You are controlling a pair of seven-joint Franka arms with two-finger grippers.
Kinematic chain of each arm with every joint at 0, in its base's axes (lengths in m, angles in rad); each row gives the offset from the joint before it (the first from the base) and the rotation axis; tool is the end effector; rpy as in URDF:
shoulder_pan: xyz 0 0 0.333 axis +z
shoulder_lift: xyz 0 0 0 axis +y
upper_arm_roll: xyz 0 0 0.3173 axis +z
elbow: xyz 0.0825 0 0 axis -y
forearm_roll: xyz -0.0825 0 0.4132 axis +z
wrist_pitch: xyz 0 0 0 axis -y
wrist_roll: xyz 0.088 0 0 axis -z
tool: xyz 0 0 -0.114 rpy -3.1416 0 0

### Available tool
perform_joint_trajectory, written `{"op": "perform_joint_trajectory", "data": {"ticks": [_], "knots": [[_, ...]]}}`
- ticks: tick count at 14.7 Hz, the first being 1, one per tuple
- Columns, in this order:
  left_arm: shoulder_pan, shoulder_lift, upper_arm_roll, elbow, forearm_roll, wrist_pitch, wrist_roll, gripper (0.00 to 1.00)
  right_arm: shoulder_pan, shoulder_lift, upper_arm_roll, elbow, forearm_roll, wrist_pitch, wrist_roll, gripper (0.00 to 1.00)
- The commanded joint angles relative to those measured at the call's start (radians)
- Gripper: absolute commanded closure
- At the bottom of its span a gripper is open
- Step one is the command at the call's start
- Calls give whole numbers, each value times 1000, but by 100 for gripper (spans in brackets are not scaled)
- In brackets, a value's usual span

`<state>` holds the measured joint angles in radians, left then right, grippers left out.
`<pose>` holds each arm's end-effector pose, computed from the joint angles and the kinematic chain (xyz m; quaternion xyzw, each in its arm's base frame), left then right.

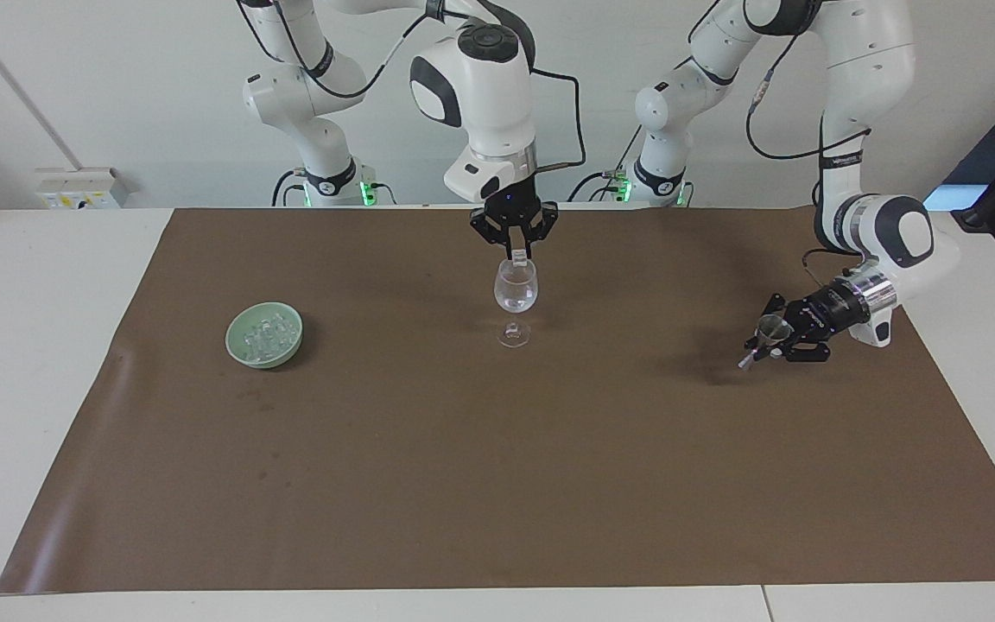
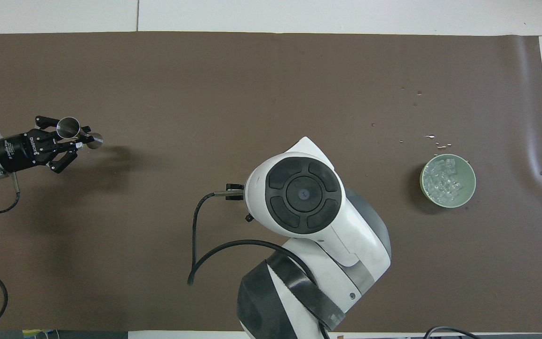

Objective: Pour wine and add ice with both arms
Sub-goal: 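Move the ice over the glass and open the right gripper, then set the jigger down with the left gripper while the right gripper withdraws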

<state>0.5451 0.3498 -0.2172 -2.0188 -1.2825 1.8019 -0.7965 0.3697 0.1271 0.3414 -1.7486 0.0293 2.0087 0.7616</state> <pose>0.5903 0.1123 0.2777 0.4794 0.6434 -0.3500 0.4834 0.4908 0.4141 0.4952 -0.9964 0.0332 -0.0285 0.0727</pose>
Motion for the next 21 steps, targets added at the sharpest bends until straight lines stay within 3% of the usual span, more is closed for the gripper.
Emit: {"op": "perform_joint_trajectory", "data": {"ticks": [1, 7, 9, 14, 15, 18, 21], "knots": [[56, 110, -10, 92, -18, -61, 7, 100, -6, -20, -1, -16, -16, 8, 12, 0], [90, 179, -7, 109, -5, -85, 77, 100, -46, -9, -5, 86, -66, -79, -4, 0], [95, 187, -7, 104, 24, -70, 137, 100, -115, -26, -7, 106, -77, -137, -53, 0], [98, 184, -5, 87, 54, -59, 161, 100, -352, -132, -10, 103, -74, -280, -375, 0], [98, 183, -5, 87, 54, -59, 161, 1, -388, -138, -10, 103, -74, -301, -418, 0], [98, 176, -1, 92, 90, -58, 165, 0, -498, -162, -13, 101, -65, -350, -520, 0], [92, 140, -1, 115, 262, -13, 172, 0, -578, -181, -24, 109, -60, -399, -603, 0]]}}
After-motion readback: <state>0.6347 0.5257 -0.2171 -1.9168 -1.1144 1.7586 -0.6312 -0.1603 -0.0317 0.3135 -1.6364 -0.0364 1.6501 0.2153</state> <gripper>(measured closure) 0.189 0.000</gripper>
